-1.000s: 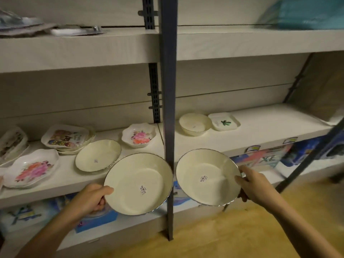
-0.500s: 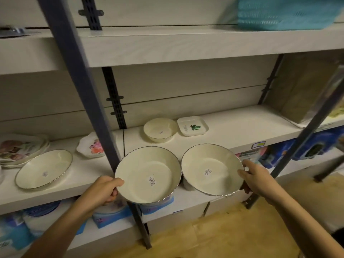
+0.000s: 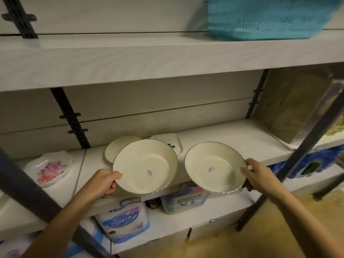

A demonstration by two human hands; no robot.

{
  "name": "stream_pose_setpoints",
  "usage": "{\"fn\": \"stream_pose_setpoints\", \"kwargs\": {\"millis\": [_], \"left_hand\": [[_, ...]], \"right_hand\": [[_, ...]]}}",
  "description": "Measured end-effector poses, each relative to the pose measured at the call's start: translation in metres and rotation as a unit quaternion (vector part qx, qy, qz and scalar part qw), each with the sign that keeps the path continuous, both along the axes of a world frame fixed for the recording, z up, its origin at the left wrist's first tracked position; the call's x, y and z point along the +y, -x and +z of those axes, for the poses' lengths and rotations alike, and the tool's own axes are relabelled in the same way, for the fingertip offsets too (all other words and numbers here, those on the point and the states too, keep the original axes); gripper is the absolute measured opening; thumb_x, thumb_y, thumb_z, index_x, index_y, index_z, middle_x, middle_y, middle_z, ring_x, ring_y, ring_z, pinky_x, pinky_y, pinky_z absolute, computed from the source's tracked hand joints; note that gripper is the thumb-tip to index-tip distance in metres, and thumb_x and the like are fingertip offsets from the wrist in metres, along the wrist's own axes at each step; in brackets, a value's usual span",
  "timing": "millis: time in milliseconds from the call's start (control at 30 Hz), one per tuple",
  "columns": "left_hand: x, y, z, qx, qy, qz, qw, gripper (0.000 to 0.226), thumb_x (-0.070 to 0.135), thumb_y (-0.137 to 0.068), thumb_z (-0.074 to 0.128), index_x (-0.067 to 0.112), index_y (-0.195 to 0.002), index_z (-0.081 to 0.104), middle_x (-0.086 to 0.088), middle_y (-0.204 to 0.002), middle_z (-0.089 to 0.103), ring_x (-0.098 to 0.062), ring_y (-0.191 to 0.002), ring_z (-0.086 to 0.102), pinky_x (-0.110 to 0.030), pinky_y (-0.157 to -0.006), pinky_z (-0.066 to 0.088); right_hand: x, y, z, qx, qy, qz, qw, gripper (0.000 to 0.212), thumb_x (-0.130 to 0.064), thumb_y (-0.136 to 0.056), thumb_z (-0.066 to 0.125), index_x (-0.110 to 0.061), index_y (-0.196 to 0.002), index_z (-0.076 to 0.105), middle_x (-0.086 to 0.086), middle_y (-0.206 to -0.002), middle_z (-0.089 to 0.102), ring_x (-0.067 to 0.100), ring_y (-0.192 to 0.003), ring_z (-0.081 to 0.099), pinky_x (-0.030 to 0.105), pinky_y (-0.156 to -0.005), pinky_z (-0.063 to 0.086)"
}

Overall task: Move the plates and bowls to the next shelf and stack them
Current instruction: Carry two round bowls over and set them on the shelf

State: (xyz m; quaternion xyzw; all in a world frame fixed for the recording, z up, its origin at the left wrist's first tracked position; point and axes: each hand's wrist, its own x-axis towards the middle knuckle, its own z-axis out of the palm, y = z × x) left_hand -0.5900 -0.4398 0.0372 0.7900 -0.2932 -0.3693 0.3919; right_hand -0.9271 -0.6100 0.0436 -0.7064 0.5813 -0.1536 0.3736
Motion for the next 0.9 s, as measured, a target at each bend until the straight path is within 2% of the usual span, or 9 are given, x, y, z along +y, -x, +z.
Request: {"fn": "stream_pose_setpoints", "kwargs": {"millis": [133,233,400,500,600,667,800,900], "left_hand": [[-0.028,0.015,0.000,0.007,-0.010,0.006,1.000,0.045,0.010,-0.090,0.047,0.010,-0.047,0.036,0.003,-0.032,0.028,-0.008,-0.028,0.019,-0.014,-0.036,0.015],[-0.044,0.030,-0.005,0.004,-0.017,0.039,0.999,0.041,0.011,-0.091,0.046,0.010,-0.050,0.037,0.003,-0.033,0.028,-0.008,-0.028,0.020,-0.014,-0.035,0.016],[-0.069,0.058,-0.015,0.001,-0.027,0.107,0.994,0.040,0.011,-0.092,0.046,0.008,-0.052,0.039,0.003,-0.033,0.032,-0.008,-0.028,0.023,-0.016,-0.035,0.019],[-0.084,0.074,-0.018,-0.004,-0.037,0.141,0.989,0.043,0.013,-0.091,0.047,0.009,-0.048,0.040,0.002,-0.033,0.033,-0.011,-0.031,0.024,-0.019,-0.041,0.020],[-0.094,0.085,-0.018,0.003,-0.038,0.157,0.987,0.045,0.015,-0.091,0.046,0.009,-0.047,0.042,0.002,-0.033,0.034,-0.012,-0.033,0.025,-0.021,-0.044,0.020],[-0.102,0.092,-0.018,0.003,-0.036,0.162,0.986,0.046,0.015,-0.092,0.045,0.010,-0.047,0.041,0.002,-0.033,0.034,-0.011,-0.032,0.025,-0.020,-0.043,0.020],[-0.117,0.100,-0.018,0.012,-0.039,0.173,0.984,0.044,0.015,-0.092,0.044,0.010,-0.049,0.042,0.005,-0.031,0.035,-0.008,-0.029,0.026,-0.019,-0.040,0.020],[-0.127,0.102,-0.019,0.018,-0.040,0.184,0.982,0.043,0.015,-0.093,0.044,0.009,-0.050,0.043,0.006,-0.030,0.035,-0.007,-0.029,0.026,-0.020,-0.042,0.020]], "right_hand": [[-0.053,0.014,-0.005,0.008,-0.010,0.022,1.000,0.026,-0.017,-0.097,0.044,-0.006,-0.120,0.048,0.005,-0.070,0.060,0.013,-0.053,0.056,0.018,-0.048,0.043],[-0.098,0.018,-0.014,0.008,-0.005,0.039,0.999,0.024,-0.017,-0.097,0.044,-0.006,-0.118,0.049,0.006,-0.075,0.061,0.016,-0.060,0.060,0.021,-0.051,0.047],[-0.163,0.013,-0.038,-0.014,-0.010,0.063,0.998,0.015,-0.014,-0.096,0.041,-0.009,-0.110,0.047,0.009,-0.065,0.064,0.020,-0.056,0.058,0.028,-0.058,0.047],[-0.197,0.000,-0.052,-0.032,-0.039,0.058,0.997,0.019,-0.013,-0.096,0.039,-0.006,-0.113,0.046,0.012,-0.065,0.064,0.022,-0.056,0.057,0.028,-0.054,0.046],[-0.217,-0.016,-0.068,-0.069,-0.084,0.042,0.993,0.025,-0.011,-0.096,0.040,-0.003,-0.119,0.043,0.018,-0.075,0.063,0.021,-0.055,0.056,0.026,-0.049,0.043],[-0.226,-0.028,-0.077,-0.090,-0.104,0.029,0.990,0.026,-0.010,-0.095,0.040,-0.001,-0.119,0.042,0.016,-0.073,0.061,0.022,-0.057,0.057,0.028,-0.052,0.048],[-0.237,-0.047,-0.093,-0.079,-0.111,0.024,0.990,0.028,-0.012,-0.094,0.042,0.001,-0.119,0.043,0.013,-0.074,0.058,0.023,-0.058,0.056,0.028,-0.052,0.047],[-0.242,-0.055,-0.102,-0.056,-0.100,0.037,0.993,0.033,-0.016,-0.096,0.042,0.001,-0.124,0.042,0.018,-0.093,0.057,0.027,-0.070,0.055,0.027,-0.053,0.043]]}}
